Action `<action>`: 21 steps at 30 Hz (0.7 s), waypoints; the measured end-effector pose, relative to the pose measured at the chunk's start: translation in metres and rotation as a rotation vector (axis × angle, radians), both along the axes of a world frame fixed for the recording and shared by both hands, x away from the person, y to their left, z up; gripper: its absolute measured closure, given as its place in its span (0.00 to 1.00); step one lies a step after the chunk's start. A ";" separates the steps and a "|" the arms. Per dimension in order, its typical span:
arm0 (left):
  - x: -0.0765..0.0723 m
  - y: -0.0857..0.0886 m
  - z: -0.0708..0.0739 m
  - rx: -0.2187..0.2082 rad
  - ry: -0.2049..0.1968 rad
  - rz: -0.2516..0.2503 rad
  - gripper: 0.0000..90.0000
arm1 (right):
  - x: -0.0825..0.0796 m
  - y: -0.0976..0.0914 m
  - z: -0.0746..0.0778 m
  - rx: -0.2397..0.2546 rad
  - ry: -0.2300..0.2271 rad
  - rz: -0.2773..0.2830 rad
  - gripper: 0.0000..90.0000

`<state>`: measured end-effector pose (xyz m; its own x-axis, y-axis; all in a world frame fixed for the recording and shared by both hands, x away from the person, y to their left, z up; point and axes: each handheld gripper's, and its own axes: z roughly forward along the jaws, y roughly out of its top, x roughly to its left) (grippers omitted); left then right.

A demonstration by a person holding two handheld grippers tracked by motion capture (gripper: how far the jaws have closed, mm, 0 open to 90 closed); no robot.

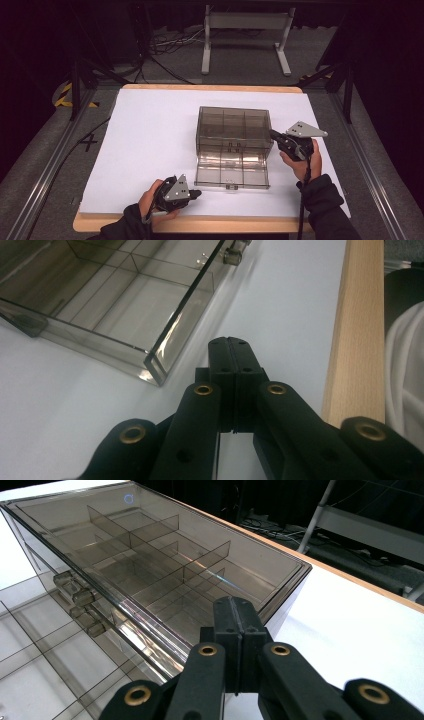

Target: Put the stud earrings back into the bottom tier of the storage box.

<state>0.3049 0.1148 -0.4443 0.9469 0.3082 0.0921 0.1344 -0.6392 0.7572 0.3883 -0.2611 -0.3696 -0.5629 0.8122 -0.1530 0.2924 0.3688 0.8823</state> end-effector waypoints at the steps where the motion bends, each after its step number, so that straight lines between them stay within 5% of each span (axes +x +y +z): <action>1: 0.001 -0.002 0.000 -0.002 0.001 0.002 1.00 | 0.000 0.000 0.000 -0.002 -0.001 0.000 1.00; 21: 0.011 -0.042 0.001 0.058 -0.023 -0.006 1.00 | -0.001 0.001 -0.001 -0.002 -0.007 -0.004 1.00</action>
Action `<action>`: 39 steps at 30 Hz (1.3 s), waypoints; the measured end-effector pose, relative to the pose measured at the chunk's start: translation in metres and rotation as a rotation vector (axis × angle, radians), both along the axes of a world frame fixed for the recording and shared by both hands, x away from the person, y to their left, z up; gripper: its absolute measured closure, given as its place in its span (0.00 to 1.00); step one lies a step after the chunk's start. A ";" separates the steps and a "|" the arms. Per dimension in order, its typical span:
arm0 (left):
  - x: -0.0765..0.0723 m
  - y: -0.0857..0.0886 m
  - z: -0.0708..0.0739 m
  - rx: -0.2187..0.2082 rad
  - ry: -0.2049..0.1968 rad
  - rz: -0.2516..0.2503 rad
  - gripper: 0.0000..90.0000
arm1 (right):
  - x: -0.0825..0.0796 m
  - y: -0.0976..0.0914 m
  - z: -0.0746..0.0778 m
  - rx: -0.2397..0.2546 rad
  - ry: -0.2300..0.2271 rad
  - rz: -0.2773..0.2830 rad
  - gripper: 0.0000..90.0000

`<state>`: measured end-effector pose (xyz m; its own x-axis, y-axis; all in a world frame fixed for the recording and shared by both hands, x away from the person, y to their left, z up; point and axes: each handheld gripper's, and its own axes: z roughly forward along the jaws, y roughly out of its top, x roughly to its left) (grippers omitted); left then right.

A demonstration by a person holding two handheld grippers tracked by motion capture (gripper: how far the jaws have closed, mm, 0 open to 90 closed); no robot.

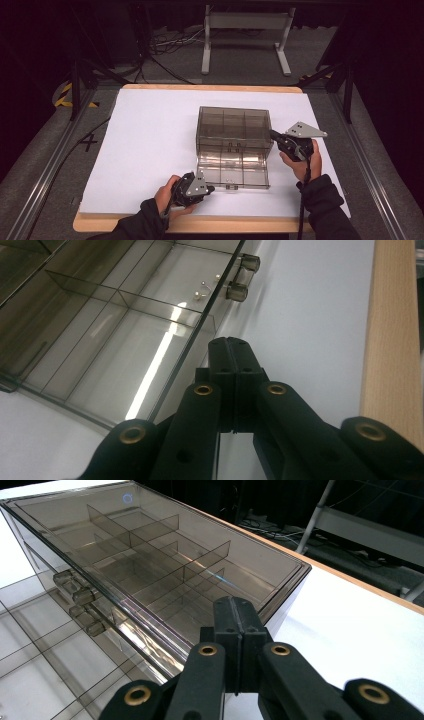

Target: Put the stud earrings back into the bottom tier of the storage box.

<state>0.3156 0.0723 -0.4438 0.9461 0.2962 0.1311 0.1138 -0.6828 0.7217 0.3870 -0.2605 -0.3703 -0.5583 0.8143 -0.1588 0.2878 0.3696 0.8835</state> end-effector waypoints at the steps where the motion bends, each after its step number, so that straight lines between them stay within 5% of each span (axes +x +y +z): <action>1: 0.000 -0.001 0.000 0.004 0.002 0.004 1.00 | 0.000 0.000 0.000 0.000 -0.003 -0.001 1.00; 27: 0.007 -0.035 -0.003 0.044 0.005 -0.002 1.00 | -0.002 0.000 -0.001 0.007 -0.009 -0.007 1.00; 39: 0.008 -0.035 -0.005 0.055 0.008 -0.003 1.00 | -0.003 0.000 0.000 0.002 -0.001 -0.001 1.00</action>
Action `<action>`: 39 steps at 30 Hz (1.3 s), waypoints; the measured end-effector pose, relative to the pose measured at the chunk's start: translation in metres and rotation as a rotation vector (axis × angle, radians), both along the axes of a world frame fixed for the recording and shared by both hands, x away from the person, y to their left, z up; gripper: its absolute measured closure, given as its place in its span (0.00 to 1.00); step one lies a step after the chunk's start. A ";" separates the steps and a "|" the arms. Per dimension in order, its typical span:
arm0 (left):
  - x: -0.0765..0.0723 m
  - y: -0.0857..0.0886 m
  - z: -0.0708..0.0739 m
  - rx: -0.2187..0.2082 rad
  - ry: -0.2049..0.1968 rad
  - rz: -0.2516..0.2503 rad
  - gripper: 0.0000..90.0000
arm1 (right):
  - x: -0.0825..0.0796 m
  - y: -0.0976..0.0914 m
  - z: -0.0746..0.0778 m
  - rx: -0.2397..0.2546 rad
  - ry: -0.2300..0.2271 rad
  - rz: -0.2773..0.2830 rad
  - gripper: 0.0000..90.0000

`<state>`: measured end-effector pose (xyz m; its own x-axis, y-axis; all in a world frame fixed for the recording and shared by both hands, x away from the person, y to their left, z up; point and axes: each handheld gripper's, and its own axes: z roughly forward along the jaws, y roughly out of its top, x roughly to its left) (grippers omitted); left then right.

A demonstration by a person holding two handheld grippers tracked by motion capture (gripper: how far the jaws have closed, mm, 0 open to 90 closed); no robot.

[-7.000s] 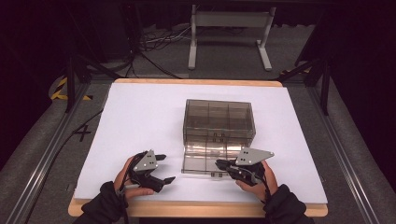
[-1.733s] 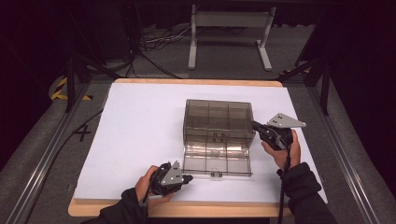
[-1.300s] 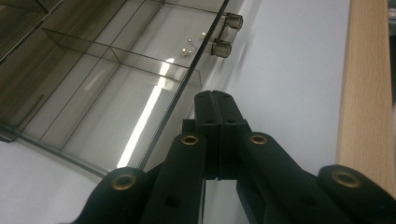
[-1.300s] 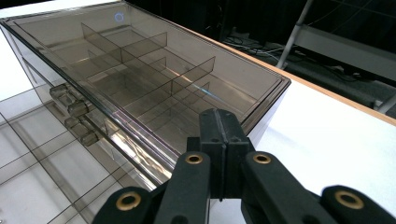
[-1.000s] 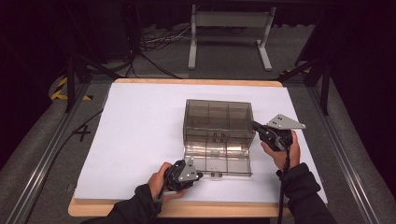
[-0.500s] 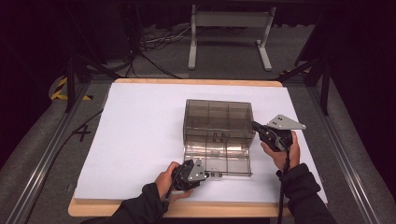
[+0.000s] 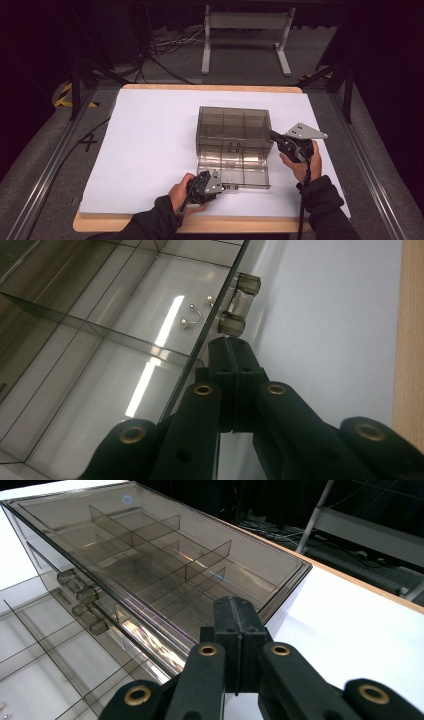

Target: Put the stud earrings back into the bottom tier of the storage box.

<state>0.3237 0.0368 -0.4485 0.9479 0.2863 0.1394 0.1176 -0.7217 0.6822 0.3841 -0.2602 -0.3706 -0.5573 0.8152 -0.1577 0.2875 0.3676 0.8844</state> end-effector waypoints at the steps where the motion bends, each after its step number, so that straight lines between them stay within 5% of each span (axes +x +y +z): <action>1: -0.001 0.000 0.000 0.004 -0.003 0.003 1.00 | 0.000 0.000 0.000 0.005 0.000 0.001 1.00; 39: 0.013 -0.007 0.000 -0.001 -0.008 -0.007 1.00 | -0.001 0.002 0.001 -0.025 -0.008 -0.005 1.00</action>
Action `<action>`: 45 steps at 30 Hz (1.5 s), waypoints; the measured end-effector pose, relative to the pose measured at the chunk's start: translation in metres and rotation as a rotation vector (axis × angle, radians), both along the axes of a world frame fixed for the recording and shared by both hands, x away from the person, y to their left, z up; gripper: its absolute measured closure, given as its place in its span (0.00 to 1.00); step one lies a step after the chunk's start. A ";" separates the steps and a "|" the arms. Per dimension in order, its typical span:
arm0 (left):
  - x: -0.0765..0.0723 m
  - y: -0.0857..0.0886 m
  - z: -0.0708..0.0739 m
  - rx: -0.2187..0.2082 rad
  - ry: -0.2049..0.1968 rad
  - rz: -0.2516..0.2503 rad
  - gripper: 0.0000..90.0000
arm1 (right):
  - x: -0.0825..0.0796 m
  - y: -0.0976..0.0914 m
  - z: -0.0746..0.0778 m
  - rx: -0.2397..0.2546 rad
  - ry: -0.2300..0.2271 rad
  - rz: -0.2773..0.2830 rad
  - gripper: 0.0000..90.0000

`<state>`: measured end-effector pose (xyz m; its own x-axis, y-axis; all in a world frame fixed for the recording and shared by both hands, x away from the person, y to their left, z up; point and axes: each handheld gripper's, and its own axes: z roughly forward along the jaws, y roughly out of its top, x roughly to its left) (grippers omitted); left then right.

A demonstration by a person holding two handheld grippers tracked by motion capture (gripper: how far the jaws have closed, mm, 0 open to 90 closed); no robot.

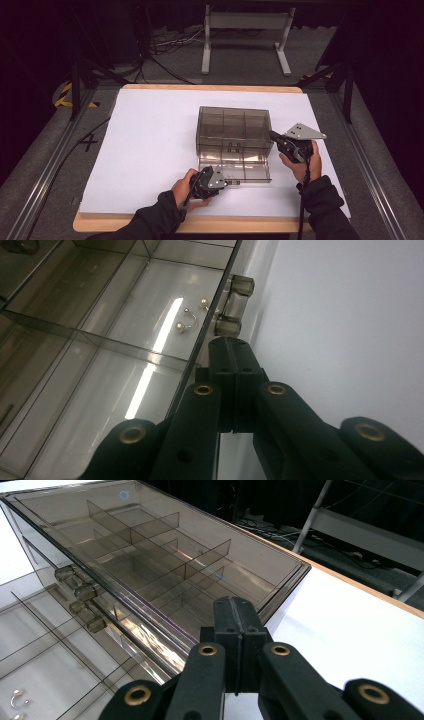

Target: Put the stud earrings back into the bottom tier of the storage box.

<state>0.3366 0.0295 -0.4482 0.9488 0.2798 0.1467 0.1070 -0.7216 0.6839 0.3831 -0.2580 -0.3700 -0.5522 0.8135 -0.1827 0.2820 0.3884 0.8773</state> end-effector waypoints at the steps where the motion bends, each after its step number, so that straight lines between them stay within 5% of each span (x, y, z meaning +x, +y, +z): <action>1: 0.000 0.000 0.000 0.003 -0.006 0.002 1.00 | 0.000 0.000 0.000 0.000 0.000 0.000 1.00; 45: 0.026 -0.001 -0.001 -0.014 -0.011 0.051 1.00 | -0.001 0.000 -0.001 -0.009 -0.012 0.000 1.00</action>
<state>0.3627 0.0283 -0.4493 0.9315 0.3300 0.1533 0.1357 -0.7061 0.6950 0.3824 -0.2576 -0.3708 -0.5503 0.8115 -0.1965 0.2715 0.3965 0.8770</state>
